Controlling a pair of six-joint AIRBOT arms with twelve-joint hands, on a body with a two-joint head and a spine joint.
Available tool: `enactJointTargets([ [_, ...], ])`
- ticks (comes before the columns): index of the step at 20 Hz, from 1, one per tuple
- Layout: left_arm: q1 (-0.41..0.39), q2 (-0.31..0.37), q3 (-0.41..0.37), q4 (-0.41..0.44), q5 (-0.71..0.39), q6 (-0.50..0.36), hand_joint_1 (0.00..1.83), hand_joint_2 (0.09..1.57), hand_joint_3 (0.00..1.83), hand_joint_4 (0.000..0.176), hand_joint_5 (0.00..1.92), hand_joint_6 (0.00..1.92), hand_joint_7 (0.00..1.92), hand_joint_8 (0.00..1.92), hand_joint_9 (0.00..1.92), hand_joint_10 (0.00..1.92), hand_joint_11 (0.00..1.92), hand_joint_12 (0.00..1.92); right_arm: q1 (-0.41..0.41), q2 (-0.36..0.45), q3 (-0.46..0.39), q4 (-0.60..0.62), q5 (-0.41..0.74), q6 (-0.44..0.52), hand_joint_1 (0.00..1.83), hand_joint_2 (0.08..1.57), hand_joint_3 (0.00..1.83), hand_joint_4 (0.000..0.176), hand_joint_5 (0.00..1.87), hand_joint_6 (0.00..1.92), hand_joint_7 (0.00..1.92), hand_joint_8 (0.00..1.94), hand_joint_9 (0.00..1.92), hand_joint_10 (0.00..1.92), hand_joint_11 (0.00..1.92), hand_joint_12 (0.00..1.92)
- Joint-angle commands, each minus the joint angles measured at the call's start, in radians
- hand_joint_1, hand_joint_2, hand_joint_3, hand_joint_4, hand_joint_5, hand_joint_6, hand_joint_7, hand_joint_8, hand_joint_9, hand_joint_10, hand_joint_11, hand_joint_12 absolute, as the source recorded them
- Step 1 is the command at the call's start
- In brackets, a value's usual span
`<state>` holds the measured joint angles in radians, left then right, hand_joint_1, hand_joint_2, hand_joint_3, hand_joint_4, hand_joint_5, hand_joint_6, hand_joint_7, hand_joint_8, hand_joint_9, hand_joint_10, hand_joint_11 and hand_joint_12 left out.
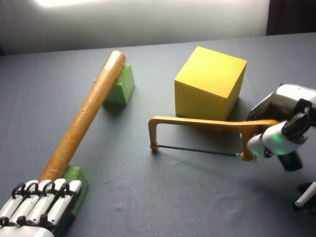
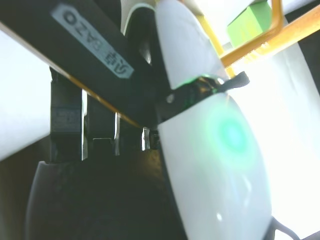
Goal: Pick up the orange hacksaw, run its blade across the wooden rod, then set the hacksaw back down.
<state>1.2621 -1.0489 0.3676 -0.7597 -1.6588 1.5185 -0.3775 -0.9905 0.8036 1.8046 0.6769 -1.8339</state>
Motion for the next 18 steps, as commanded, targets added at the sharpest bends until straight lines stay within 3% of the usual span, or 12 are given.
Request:
enactJointTargets([
  [1, -0.002, -0.004, 0.004, 0.053, -0.072, -0.003, 0.00, 1.14, 0.00, 0.000, 0.10, 0.00, 0.09, 0.01, 0.08, 0.01, 0.00, 0.21, 0.016, 0.012, -0.011, -0.052, 0.009, -0.009, 1.23, 1.12, 0.00, 0.000, 0.87, 1.09, 1.07, 0.93, 1.18, 0.46, 0.86, 1.15],
  [9, -0.002, -0.004, 0.002, 0.044, -0.066, -0.003, 0.00, 1.15, 0.00, 0.000, 0.10, 0.00, 0.07, 0.00, 0.05, 0.00, 0.00, 0.15, 0.068, 0.060, -0.076, -0.203, 0.046, -0.106, 1.24, 1.11, 0.00, 0.000, 0.90, 1.06, 1.10, 0.87, 1.23, 0.39, 0.88, 1.14],
  [18, -0.003, -0.003, 0.005, 0.039, -0.066, -0.007, 0.00, 1.14, 0.00, 0.000, 0.10, 0.00, 0.07, 0.00, 0.06, 0.00, 0.00, 0.18, 0.129, 0.108, -0.158, -0.371, 0.116, -0.059, 1.24, 1.11, 0.00, 0.000, 0.89, 1.05, 1.11, 0.88, 1.26, 0.34, 0.89, 1.14],
])
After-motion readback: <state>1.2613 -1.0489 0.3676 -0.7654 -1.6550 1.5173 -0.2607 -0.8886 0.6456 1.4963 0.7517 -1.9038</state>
